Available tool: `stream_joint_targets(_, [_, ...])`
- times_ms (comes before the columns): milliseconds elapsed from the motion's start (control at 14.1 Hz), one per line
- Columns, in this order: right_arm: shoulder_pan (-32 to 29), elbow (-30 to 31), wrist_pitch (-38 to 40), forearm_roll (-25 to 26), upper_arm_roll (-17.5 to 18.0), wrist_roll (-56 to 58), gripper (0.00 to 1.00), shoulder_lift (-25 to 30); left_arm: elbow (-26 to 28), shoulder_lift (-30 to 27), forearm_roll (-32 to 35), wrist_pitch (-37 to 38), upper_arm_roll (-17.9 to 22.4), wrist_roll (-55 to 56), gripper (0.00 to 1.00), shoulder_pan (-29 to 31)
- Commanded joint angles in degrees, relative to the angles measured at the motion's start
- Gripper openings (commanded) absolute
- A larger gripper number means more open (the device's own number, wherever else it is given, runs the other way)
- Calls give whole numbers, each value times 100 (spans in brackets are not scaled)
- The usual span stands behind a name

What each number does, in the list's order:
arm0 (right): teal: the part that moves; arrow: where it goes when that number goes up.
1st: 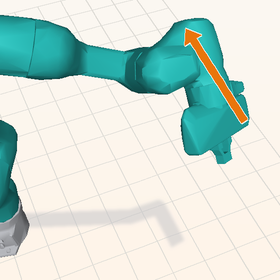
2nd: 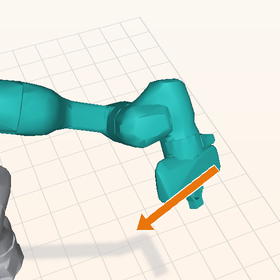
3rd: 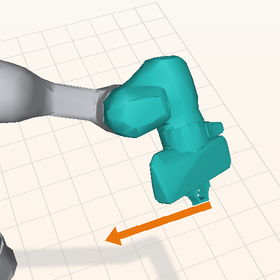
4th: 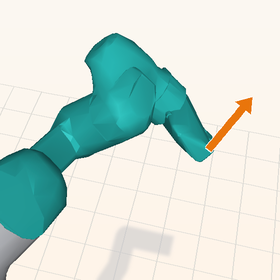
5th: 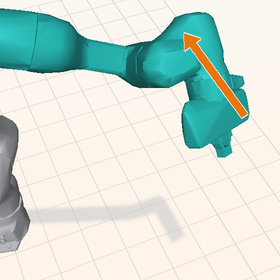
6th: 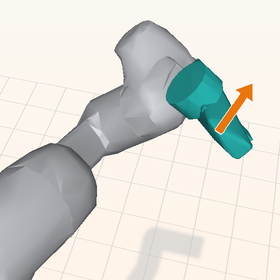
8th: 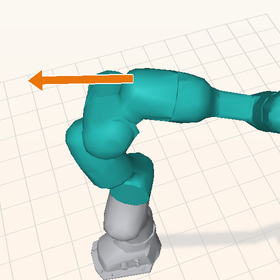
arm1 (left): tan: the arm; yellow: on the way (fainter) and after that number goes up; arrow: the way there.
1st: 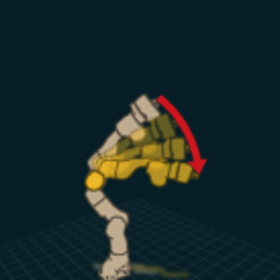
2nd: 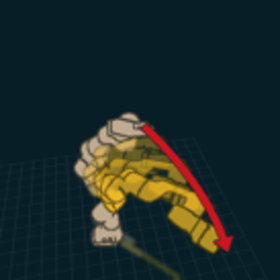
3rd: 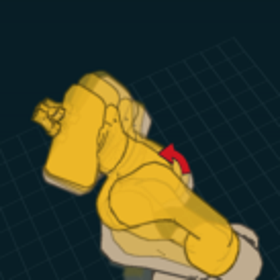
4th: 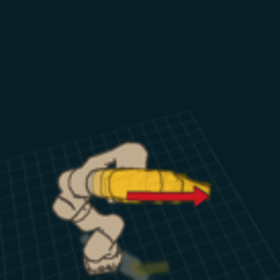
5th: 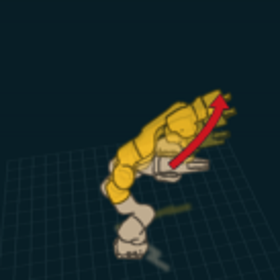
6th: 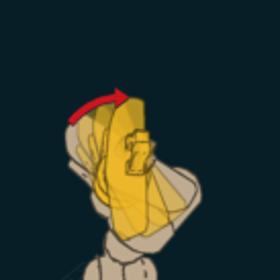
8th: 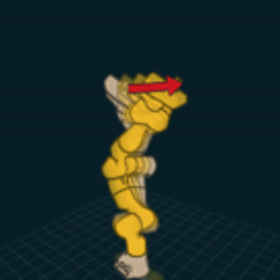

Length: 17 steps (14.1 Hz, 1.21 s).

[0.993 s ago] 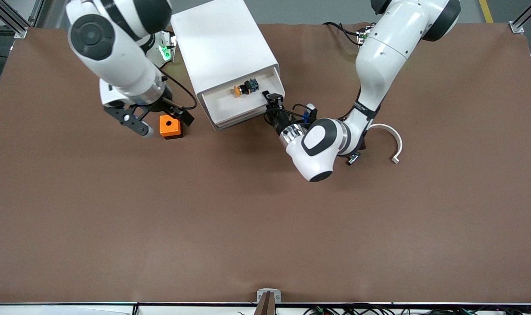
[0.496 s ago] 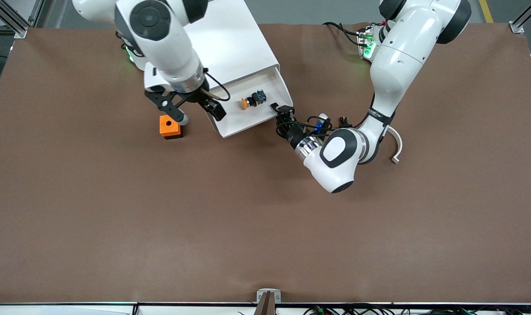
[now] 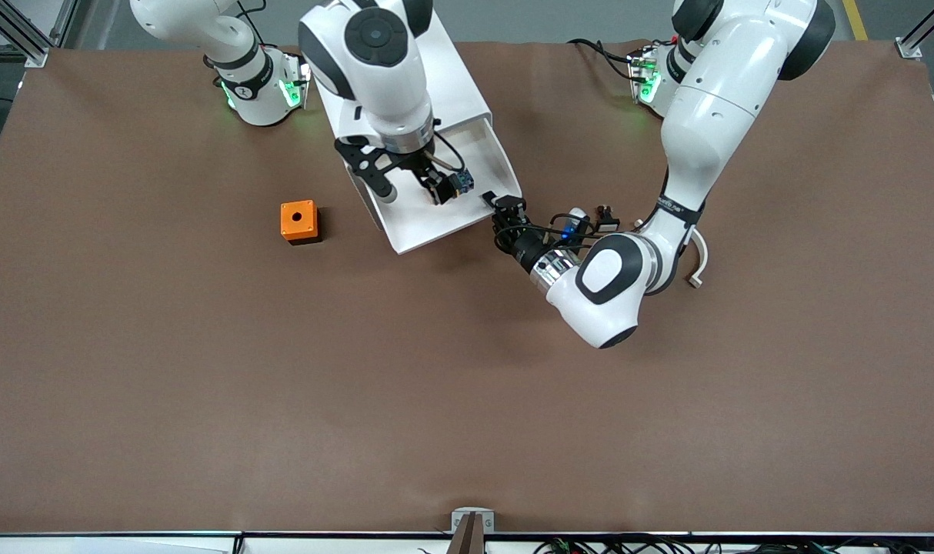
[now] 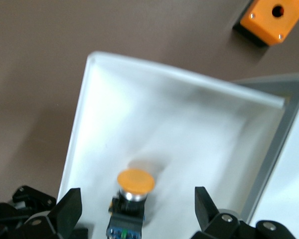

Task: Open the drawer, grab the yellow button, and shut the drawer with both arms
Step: 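Grasp the yellow-capped push button in the drawer with the right gripper, then lift the yellow button out of the drawer with the right gripper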

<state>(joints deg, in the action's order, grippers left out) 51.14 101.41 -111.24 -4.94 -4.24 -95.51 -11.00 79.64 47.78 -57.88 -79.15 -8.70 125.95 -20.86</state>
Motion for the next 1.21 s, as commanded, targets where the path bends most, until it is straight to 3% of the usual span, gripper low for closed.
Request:
stream_joint_targets(0, [361,-42,-47,317,-60,-625,100,-78,-124,197,128,-171,79,-124,25,64])
stream_joint_targets(142, [414,-43,-230,424,-60,-855,100,-192,-124,180,119,-171,79,-141,40,56])
stream_joint_targets(284, [432,-86,-258,459,-60,-881,100,-314,-133,162,93,-171,53,-159,73,47])
stream_joint_targets(354, [441,-113,-336,450,-60,-960,100,-359,-203,162,84,-162,18,-202,99,47])
stream_joint_targets(922, [528,-271,-434,459,-60,-1259,97,-684,-625,135,-232,58,-88,-869,100,274])
stream_joint_targets(993, [555,-271,-442,450,-60,-1268,91,-693,-625,135,-232,67,-88,-1010,100,345])
stream_joint_targets(1134, [546,-280,-442,415,-60,-1251,72,-693,-625,153,-232,84,-88,-1108,100,503])
